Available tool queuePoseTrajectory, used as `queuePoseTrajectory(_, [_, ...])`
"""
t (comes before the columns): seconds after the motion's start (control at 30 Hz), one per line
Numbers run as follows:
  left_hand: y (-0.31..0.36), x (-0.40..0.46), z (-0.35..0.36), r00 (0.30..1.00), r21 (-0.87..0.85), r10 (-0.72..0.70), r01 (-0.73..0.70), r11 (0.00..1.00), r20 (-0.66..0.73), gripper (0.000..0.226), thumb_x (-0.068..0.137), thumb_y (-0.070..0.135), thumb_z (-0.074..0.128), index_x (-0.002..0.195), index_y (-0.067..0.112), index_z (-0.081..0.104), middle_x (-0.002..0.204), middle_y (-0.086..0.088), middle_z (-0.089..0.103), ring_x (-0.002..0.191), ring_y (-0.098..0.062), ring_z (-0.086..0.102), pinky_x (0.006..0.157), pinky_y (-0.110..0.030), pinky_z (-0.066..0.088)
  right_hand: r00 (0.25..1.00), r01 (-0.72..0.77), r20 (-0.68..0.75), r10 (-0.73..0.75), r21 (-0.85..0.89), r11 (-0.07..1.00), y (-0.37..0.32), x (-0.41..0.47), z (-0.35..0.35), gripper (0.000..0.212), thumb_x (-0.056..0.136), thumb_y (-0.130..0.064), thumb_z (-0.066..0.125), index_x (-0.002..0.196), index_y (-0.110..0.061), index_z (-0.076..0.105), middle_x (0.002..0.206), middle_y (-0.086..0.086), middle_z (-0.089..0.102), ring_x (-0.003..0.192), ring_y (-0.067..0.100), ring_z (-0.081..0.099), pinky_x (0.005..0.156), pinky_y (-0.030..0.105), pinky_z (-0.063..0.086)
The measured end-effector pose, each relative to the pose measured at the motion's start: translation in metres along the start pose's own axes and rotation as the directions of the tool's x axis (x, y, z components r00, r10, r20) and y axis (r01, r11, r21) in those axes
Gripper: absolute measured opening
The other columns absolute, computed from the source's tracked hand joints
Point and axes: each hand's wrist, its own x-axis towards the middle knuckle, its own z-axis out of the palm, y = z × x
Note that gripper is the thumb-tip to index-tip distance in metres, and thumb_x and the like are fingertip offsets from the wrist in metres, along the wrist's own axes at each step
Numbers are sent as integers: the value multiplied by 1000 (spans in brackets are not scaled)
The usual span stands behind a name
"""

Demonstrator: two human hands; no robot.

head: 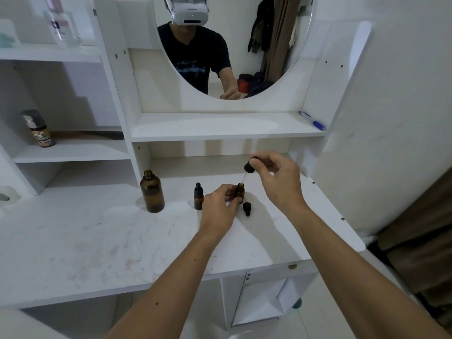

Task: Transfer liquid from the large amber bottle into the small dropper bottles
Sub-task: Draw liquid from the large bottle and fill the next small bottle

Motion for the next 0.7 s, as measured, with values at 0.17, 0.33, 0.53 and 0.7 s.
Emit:
queuePoseTrajectory(0.17, [-2,0,-1,1000,-15,-16,16,1000,-7,31,93,9,76,122,14,71,104,9,76,100,-3,71,99,-24,57,997,4,-71,-1,43,999,-14,0,-7,15,99,-20,74,112,-15,78,96,-8,81,94,3,75,92,18,56])
queuePoseTrajectory(0.33, [3,-15,-13,997,-48,-63,65,997,42,48,95,17,76,140,12,60,133,1,69,121,-11,65,108,-25,49,992,45,-120,-32,104,994,-37,0,-13,14,99,-17,74,111,-12,78,99,-7,80,93,-3,74,88,10,52])
queuePoseTrajectory(0.53, [-4,-63,-65,991,-54,-36,44,998,132,45,93,24,78,136,20,65,125,12,72,112,4,68,101,-15,52,995,64,-92,-47,196,978,-56,-9,6,13,98,-17,76,102,-29,77,100,-13,80,101,8,75,93,18,55])
queuePoseTrajectory(0.7, [-23,-90,-133,973,-3,-55,57,998,223,43,91,24,80,132,23,68,118,17,73,108,9,68,97,-9,50,994,106,-49,-98,233,967,-76,-13,38,12,97,-14,76,105,-24,77,101,-11,79,99,4,75,93,17,56])
